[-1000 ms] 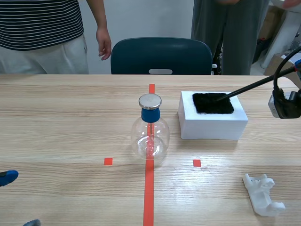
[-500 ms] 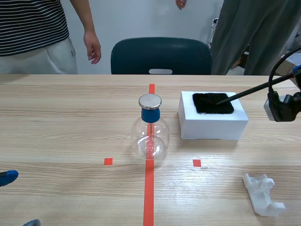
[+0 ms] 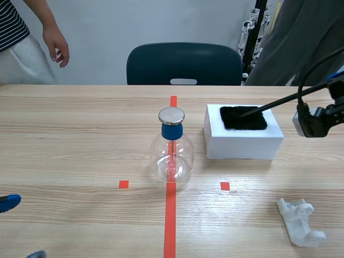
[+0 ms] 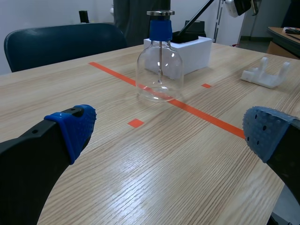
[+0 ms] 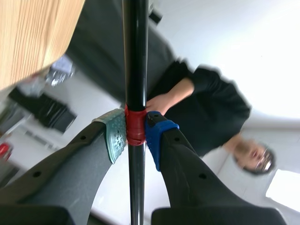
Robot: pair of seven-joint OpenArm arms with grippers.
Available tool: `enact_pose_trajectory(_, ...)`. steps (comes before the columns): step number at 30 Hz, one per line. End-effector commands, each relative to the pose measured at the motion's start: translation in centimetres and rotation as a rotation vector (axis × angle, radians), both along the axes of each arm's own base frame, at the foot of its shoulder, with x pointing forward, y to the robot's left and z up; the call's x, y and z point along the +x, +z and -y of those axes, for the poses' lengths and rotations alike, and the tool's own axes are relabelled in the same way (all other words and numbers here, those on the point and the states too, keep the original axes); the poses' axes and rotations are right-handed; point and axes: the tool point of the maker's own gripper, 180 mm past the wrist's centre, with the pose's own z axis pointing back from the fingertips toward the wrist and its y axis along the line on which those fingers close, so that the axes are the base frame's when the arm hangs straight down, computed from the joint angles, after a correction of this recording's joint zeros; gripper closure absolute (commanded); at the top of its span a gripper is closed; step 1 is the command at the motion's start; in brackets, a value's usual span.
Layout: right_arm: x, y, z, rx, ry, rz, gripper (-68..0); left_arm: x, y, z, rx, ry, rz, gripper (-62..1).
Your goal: Do the electroscope experiment. rub the rod on the fur
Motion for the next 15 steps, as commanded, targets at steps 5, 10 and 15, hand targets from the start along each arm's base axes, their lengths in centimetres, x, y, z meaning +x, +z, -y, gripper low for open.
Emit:
enact_pose_trajectory(5,-0.1,-0.2,-2.0,-0.005,0.133,-0.051,0.0,0.1,1.1,0.0,-0.044,0.008,0.044,-62.3)
enact_pose_trajectory(10,0.5,1.6,1.2,-0.014,-0.044,0.052,0.0,0.1,1.1,0.0,-0.044,0.008,0.044,-62.3)
enact_pose_trajectory(15,0.3,1.2,0.5,-0.042,0.030,0.015,0.0,0.1,1.1,0.0,-0.044,0.008,0.044,-62.3)
